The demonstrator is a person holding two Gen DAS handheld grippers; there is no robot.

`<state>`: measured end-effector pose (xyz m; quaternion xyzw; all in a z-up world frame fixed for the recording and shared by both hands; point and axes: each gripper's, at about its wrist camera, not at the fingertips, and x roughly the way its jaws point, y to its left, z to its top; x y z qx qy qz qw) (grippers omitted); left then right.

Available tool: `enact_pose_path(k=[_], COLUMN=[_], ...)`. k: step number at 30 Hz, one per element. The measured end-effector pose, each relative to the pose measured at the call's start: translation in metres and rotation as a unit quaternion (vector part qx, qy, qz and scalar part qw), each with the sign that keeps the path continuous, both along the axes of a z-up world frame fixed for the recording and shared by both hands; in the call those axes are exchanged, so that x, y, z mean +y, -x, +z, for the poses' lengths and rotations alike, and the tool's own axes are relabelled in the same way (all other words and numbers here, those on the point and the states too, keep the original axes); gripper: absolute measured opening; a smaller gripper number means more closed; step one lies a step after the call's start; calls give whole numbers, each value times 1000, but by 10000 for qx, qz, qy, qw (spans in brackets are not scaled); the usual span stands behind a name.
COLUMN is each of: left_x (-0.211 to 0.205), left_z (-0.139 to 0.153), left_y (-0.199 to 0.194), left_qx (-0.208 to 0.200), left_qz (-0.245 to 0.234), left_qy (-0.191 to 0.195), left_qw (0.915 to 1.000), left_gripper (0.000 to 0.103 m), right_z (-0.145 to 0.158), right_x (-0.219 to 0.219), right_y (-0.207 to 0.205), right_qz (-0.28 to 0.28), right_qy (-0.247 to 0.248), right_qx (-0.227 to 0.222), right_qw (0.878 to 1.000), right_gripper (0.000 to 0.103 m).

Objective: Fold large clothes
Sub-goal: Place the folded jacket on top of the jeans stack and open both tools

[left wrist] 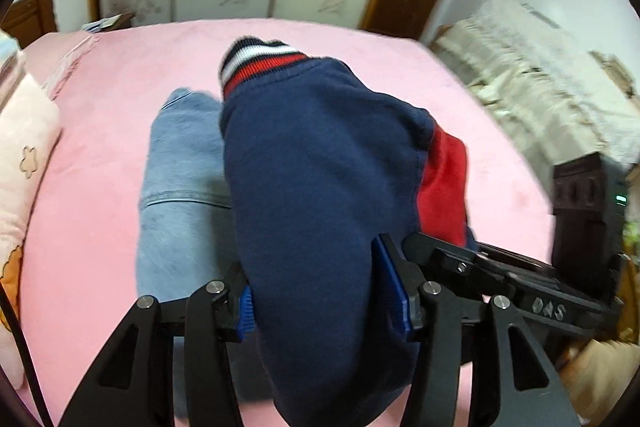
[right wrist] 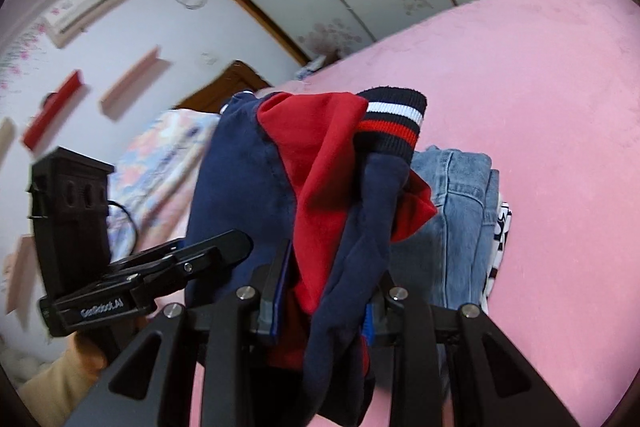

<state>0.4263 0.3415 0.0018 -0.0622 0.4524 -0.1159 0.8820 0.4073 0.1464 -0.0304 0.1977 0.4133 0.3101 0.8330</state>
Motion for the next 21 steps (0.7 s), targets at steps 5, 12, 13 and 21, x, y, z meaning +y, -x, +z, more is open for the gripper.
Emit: enact_pose_path(k=[5,12,13,21], left_x=[-9,-9,-8,-10], left_z=[-55,-42,-40,9], left_y=[-30,-23,-15,34], left_qx=[334,207,160,-188], left_qz=[459,765,803,1522], left_qy=[-794,-976,-980,-782], left_qw=[9952,9921,9918,9851], left_gripper=[76,85,85,85], right_z=[-40,-16,-13,21], right_x=[30,17,13,-26], right_y=[-22,-3,-1,33], right_qz=[-143,-172,-148,-67], right_qy=[918,1334,1327,1255], right_qx=[485,-111,-127,-269], right_qw=[9945,9908,9910,9917], right_gripper=[36,55,55,55])
